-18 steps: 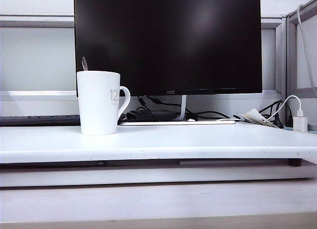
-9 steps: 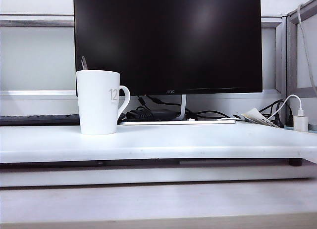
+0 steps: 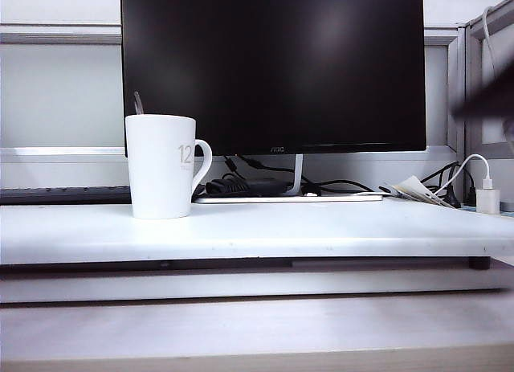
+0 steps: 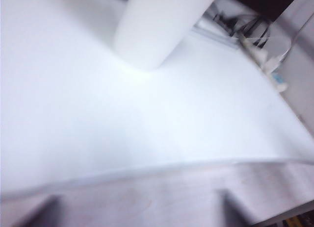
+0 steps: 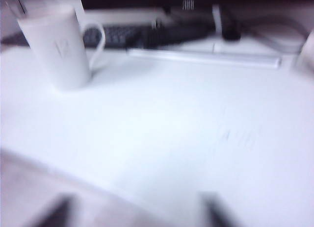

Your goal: Pick up a spoon and stir the liquid in the cup.

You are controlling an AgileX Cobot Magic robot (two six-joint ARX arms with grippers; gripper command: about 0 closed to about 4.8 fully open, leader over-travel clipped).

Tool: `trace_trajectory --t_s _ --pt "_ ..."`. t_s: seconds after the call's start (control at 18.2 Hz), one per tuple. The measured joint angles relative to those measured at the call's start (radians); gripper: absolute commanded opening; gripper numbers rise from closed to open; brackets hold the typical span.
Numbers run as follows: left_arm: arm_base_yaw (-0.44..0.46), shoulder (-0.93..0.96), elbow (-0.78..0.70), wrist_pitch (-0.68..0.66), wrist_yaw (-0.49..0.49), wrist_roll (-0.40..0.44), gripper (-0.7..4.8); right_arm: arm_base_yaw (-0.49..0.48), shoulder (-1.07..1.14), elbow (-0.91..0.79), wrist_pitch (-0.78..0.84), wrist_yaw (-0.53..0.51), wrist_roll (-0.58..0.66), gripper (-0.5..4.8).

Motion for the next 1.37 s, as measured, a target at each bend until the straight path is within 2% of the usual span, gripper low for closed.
trace_trajectory --t_s 0.05,0.16,0.44,0.82,1.04,1.15,1.37 --pt "0.000 -0.001 -0.006 0.003 -0.001 -0.002 -0.10 0.000 -0.002 -0.016 0.004 -0.008 0.003 -0.05" --pt "0.000 -0.004 -0.011 0.023 -0.013 -0.003 -0.06 0.000 -0.002 -0.051 0.003 -0.011 0.006 -0.02" --pt "0.000 -0.004 -0.013 0.026 -0.164 0.040 -0.05 0.000 -0.002 -0.055 -0.011 -0.010 0.009 0.03" --pt "0.000 -0.004 -0.013 0.026 -0.169 0.040 -0.05 -0.002 -0.015 -0.055 -0.015 -0.011 0.009 0.03" --pt "0.009 -0.021 -0.016 0.030 -0.168 0.040 -0.05 -0.056 -0.127 -0.055 -0.024 -0.014 0.009 0.03" --pt "0.081 -0.021 -0.016 0.030 -0.163 0.040 -0.05 -0.138 -0.234 -0.055 -0.019 -0.014 0.009 0.03" --pt "0.230 -0.021 -0.016 0.031 -0.166 0.040 -0.05 -0.251 -0.237 -0.055 0.004 -0.012 0.010 0.03"
